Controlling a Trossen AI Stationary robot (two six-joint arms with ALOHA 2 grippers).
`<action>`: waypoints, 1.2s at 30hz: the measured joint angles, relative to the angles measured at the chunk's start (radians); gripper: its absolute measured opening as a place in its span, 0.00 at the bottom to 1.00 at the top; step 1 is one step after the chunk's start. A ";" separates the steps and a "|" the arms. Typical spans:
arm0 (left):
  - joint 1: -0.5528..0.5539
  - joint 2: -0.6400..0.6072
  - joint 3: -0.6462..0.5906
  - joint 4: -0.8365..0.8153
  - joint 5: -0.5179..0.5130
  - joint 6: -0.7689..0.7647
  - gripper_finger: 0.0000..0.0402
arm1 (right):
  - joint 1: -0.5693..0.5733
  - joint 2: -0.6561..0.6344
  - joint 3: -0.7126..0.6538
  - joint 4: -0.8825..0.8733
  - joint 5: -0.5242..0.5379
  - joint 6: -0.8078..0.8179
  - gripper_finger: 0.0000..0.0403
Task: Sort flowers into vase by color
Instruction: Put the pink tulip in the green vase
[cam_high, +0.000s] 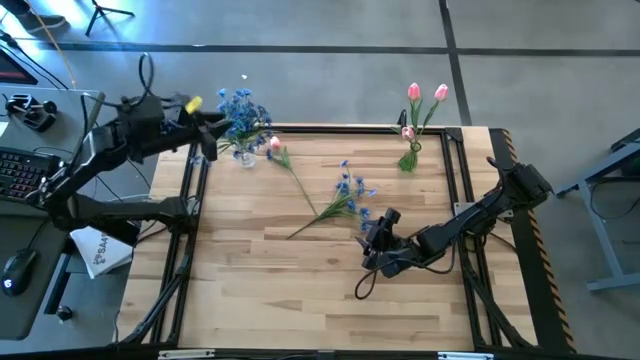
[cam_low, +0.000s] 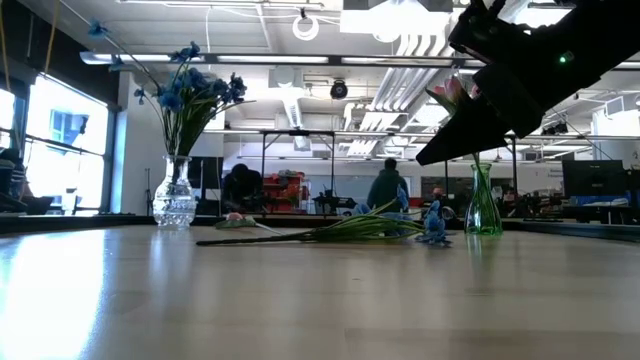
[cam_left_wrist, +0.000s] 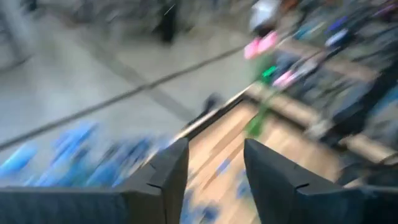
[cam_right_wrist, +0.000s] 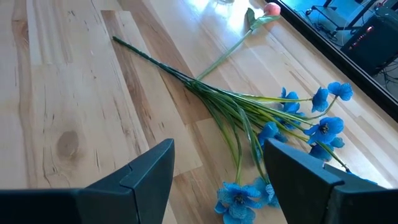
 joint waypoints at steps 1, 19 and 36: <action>-0.012 0.001 0.008 -0.066 -0.052 -0.017 0.33 | 0.000 0.000 0.000 0.001 0.000 0.000 0.60; -0.389 0.047 0.085 -0.276 -0.168 -0.203 0.14 | 0.000 0.000 0.000 0.008 0.000 -0.008 0.60; -0.784 0.459 0.040 0.055 -0.171 -0.180 0.09 | 0.007 -0.076 0.000 -0.152 -0.124 0.019 0.60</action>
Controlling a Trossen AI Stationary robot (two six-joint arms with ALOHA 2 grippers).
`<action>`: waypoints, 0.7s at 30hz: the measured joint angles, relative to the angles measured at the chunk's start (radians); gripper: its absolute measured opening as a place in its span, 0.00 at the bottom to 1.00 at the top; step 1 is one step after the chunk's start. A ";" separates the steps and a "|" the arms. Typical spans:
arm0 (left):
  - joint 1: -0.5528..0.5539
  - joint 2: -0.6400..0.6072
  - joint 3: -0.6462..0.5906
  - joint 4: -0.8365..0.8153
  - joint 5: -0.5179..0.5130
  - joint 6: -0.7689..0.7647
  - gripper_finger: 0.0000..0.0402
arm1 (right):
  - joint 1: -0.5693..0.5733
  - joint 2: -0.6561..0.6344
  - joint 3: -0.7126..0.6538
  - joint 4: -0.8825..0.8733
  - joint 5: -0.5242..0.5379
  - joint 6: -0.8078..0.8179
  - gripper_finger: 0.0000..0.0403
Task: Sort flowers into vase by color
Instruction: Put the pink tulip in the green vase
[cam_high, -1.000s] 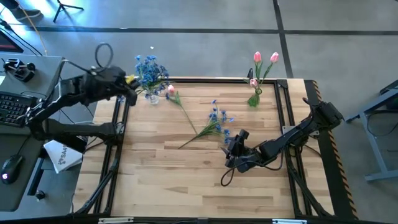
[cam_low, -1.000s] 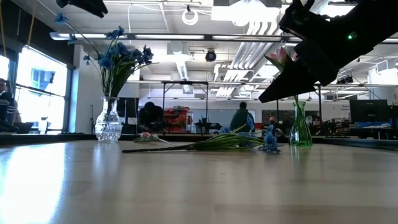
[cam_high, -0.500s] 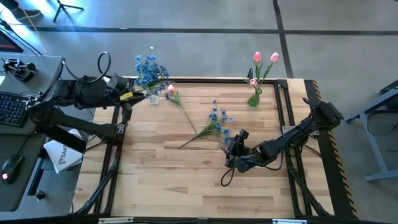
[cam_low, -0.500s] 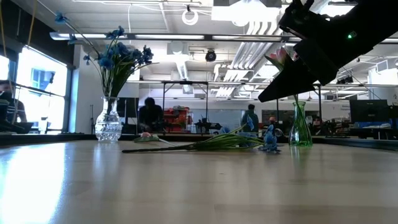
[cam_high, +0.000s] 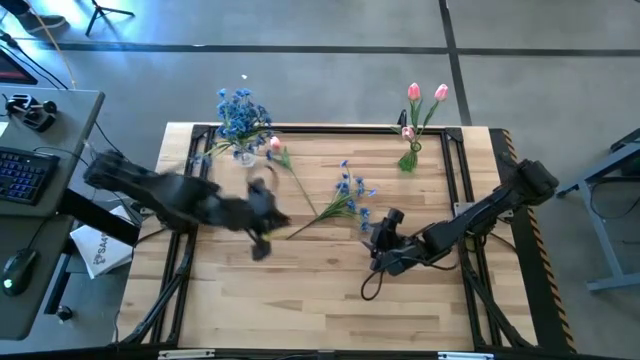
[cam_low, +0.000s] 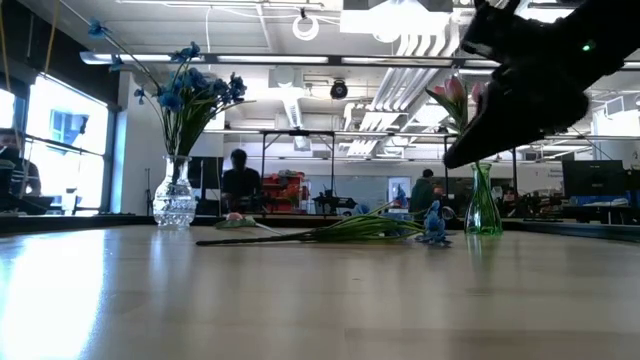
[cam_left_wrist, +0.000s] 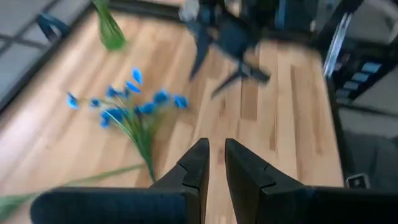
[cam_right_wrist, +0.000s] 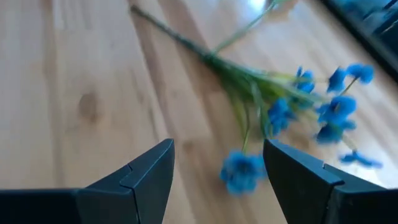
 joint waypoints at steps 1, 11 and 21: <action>-0.005 0.037 0.000 0.000 0.001 -0.010 0.09 | 0.005 -0.019 0.000 -0.034 -0.024 0.015 0.60; 0.047 0.353 0.000 0.017 -0.010 -0.198 0.11 | 0.060 -0.120 0.000 -0.239 -0.006 0.142 0.60; 0.216 0.594 0.000 0.014 -0.122 -0.342 0.29 | 0.061 -0.120 0.000 -0.231 0.031 0.141 0.60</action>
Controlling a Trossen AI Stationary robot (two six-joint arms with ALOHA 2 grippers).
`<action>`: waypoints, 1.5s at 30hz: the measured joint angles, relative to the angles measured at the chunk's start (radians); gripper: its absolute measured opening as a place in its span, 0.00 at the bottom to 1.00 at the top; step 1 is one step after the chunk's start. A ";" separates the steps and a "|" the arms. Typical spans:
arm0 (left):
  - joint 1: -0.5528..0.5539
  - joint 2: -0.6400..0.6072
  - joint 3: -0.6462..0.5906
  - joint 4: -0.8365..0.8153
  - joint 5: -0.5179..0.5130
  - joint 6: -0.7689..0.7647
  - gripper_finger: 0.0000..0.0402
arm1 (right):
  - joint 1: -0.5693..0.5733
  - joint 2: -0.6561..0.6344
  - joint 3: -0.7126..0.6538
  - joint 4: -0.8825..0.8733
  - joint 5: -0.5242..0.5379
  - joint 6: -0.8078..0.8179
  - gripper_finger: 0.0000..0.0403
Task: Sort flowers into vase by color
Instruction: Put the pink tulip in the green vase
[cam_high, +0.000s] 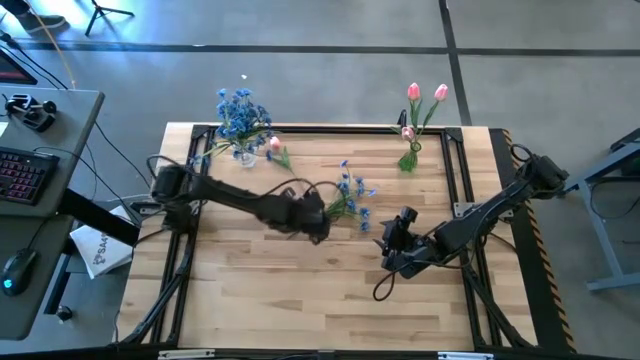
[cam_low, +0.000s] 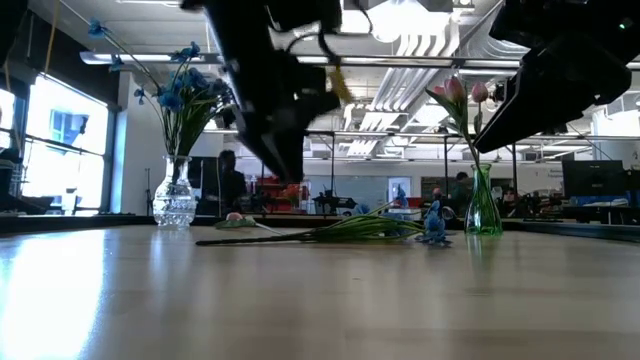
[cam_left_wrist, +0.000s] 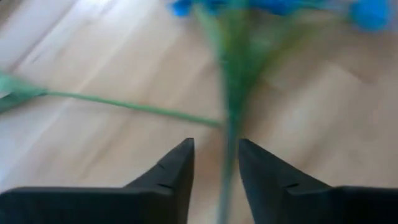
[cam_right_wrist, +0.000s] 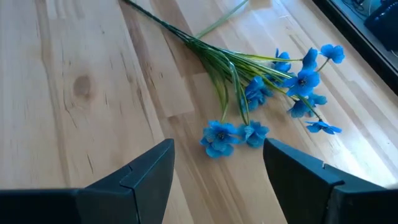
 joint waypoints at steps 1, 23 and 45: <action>0.021 0.018 0.000 0.001 -0.010 -0.023 0.32 | 0.000 0.000 0.000 0.000 0.000 0.001 0.60; 0.277 0.187 -0.007 -0.001 -0.063 -0.119 0.58 | 0.000 0.000 0.000 0.026 0.009 0.000 0.60; 0.142 0.178 -0.064 -0.220 0.069 -0.183 0.31 | 0.000 0.000 0.000 0.034 0.008 -0.001 0.60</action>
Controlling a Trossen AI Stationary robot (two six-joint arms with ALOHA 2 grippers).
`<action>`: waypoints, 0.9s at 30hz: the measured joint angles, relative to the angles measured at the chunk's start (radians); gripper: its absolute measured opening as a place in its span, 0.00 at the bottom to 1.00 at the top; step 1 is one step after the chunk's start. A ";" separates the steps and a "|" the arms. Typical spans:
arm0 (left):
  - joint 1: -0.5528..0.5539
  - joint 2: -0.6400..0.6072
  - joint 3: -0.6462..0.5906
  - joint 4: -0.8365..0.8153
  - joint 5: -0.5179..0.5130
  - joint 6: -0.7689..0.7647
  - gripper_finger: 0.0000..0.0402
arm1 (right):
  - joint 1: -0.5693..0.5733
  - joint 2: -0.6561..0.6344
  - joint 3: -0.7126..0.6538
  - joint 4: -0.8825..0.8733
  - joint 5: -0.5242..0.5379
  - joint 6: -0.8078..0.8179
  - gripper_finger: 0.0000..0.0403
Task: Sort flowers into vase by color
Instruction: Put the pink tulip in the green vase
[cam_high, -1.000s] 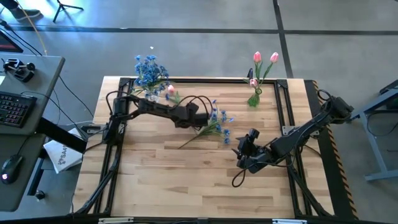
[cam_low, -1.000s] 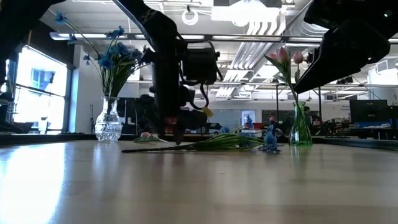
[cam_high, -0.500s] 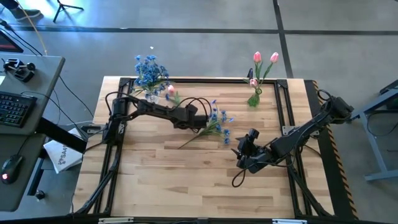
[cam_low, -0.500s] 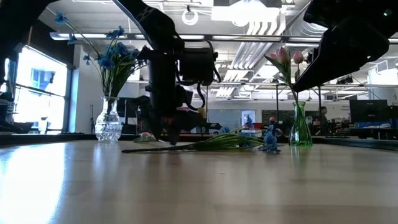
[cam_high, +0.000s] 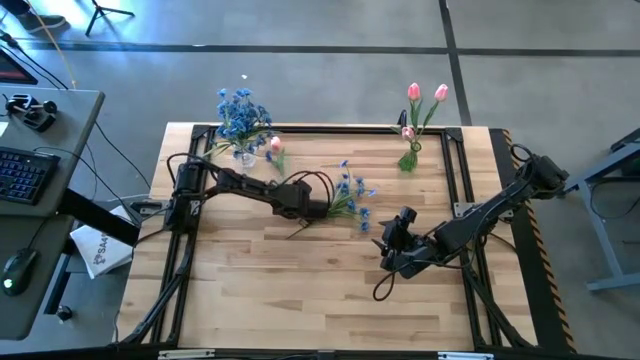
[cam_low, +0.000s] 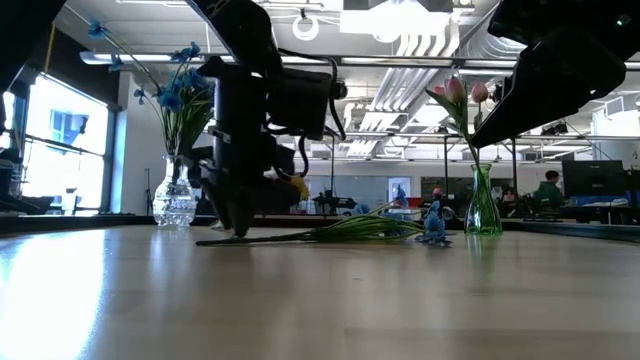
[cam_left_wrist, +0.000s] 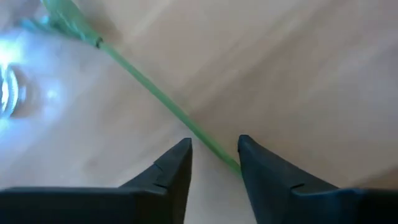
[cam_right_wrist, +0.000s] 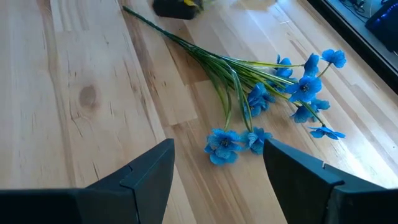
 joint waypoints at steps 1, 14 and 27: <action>-0.012 0.001 0.000 -0.016 0.002 -0.013 0.29 | 0.000 0.000 0.000 0.000 0.000 0.000 0.60; -0.192 -0.045 -0.010 -0.160 0.075 -0.082 0.03 | 0.000 0.000 0.000 0.004 0.000 -0.001 0.60; -0.368 -0.195 -0.006 -0.182 -0.149 -0.229 0.00 | 0.000 0.000 0.000 0.009 0.000 -0.001 0.60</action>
